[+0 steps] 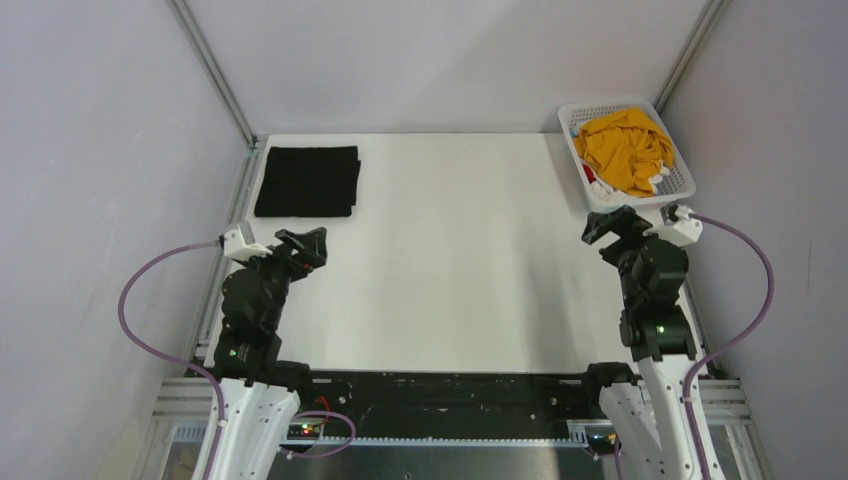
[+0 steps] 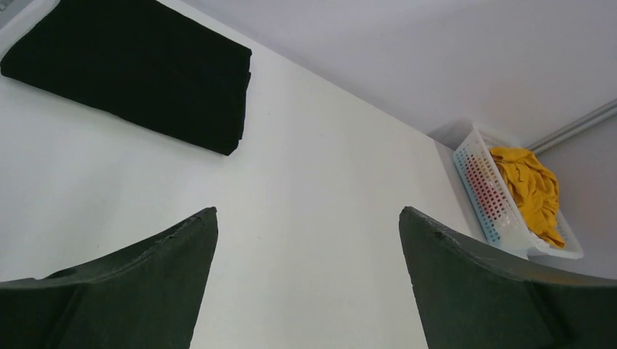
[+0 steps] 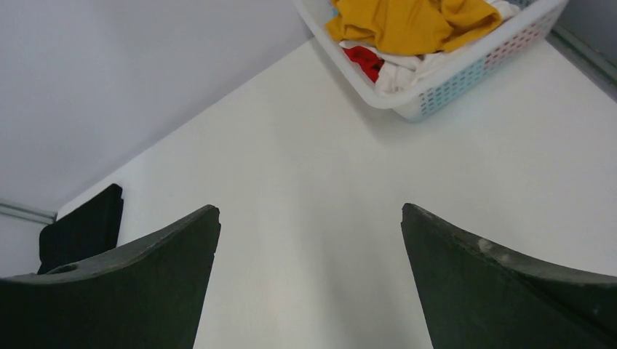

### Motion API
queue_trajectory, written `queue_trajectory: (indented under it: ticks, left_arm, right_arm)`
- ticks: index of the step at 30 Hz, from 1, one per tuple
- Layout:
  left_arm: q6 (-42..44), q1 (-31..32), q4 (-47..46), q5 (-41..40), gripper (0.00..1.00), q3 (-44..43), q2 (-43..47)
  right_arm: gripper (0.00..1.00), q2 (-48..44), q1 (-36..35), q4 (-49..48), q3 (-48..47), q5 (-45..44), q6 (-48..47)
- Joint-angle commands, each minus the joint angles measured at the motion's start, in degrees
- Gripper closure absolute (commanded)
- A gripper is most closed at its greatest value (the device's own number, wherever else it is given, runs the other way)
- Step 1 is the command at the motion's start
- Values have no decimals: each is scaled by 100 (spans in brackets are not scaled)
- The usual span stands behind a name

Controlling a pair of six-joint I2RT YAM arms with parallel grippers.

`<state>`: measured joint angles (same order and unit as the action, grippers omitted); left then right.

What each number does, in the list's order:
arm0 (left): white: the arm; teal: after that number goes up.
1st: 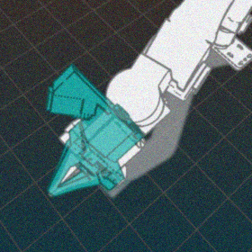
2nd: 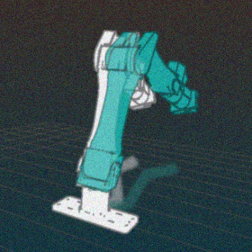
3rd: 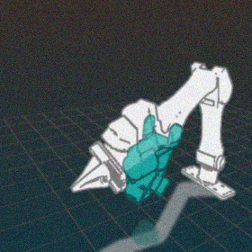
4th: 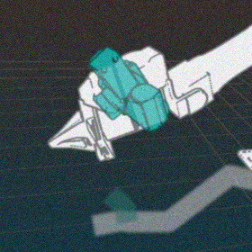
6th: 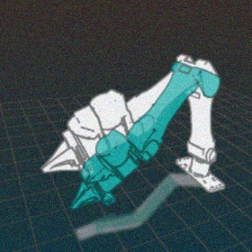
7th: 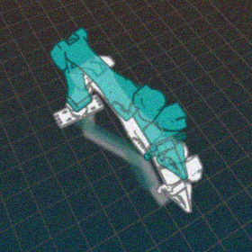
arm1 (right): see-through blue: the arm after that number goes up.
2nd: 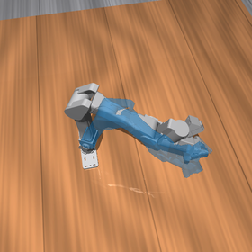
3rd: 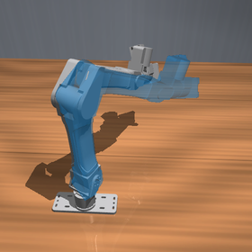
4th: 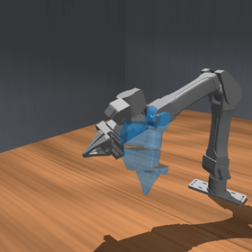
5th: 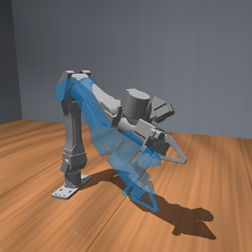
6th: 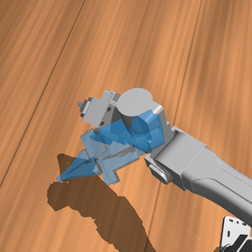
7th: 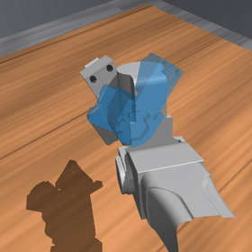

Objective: Fold and stack the t-shirts
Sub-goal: Grab crumpled tshirt from bin with the right arm

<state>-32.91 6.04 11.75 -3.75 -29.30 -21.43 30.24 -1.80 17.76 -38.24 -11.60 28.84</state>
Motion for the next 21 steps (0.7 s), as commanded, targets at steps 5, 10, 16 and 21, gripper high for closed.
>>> queue_trajectory:
  ticks: [5,10,16,21]
  left_arm:
    - [-126,6,-70,-127,2,109,-44]
    - [-161,10,-73,-253,1,133,-85]
    - [-195,4,-74,-496,2,158,-154]
    - [-179,3,-75,-712,2,159,-287]
  right_arm:
    - [0,1526,468,-2067,-527,490,-446]
    - [0,3675,1192,-1093,-2345,1424,-555]
    - [0,5597,1428,-1694,-3260,1171,-855]
    - [0,6962,1511,-1717,-4002,867,-1070]
